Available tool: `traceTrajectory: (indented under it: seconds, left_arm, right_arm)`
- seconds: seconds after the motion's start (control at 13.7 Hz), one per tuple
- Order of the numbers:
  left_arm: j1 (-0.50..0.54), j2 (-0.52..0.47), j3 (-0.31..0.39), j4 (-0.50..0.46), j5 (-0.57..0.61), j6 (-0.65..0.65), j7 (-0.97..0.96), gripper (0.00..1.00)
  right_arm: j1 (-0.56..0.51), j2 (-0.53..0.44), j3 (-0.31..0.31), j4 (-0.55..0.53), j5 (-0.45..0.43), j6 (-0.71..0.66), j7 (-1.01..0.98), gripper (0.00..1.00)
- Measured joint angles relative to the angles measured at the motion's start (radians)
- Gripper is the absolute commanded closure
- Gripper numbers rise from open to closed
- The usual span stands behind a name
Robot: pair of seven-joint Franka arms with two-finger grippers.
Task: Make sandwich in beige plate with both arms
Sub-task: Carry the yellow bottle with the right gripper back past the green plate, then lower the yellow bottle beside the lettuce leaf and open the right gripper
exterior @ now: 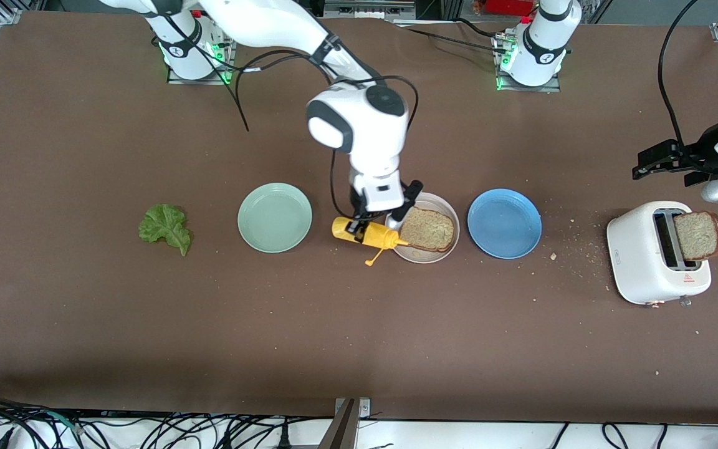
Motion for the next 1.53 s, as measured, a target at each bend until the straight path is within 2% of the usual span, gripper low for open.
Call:
traceTrajectory:
  seconds: [0.29, 0.51, 0.66, 0.88, 1.02, 1.17, 1.31, 1.53]
  left_arm:
    - [0.0, 0.0, 0.0, 0.0, 0.0, 0.0, 0.0, 0.0]
    - [0.0, 0.0, 0.0, 0.0, 0.0, 0.0, 0.0, 0.0]
    - [0.0, 0.0, 0.0, 0.0, 0.0, 0.0, 0.0, 0.0]
    - [0.0, 0.0, 0.0, 0.0, 0.0, 0.0, 0.0, 0.0]
    - [0.0, 0.0, 0.0, 0.0, 0.0, 0.0, 0.0, 0.0]
    - [0.0, 0.0, 0.0, 0.0, 0.0, 0.0, 0.0, 0.0]
    - [0.0, 0.0, 0.0, 0.0, 0.0, 0.0, 0.0, 0.0]
    - [0.0, 0.0, 0.0, 0.0, 0.0, 0.0, 0.0, 0.0]
  right_arm:
    - [-0.097, -0.114, -0.001, -0.145, 0.372, 0.008, -0.117, 0.85]
    - [-0.205, -0.225, 0.006, -0.307, 0.599, -0.005, -0.367, 0.85]
    - [-0.297, -0.291, 0.013, -0.399, 0.721, -0.088, -0.574, 0.85]
    - [-0.461, -0.351, 0.015, -0.457, 0.855, -0.4, -0.899, 0.85]
    - [-0.569, -0.359, 0.01, -0.469, 0.905, -0.53, -1.086, 0.85]
    - [-0.644, -0.356, 0.006, -0.481, 0.914, -0.584, -1.244, 0.85]
    - [-0.705, -0.335, 0.005, -0.501, 0.936, -0.602, -1.488, 0.85]
    - [-0.774, -0.229, 0.001, -0.519, 1.076, -0.634, -1.867, 0.85]
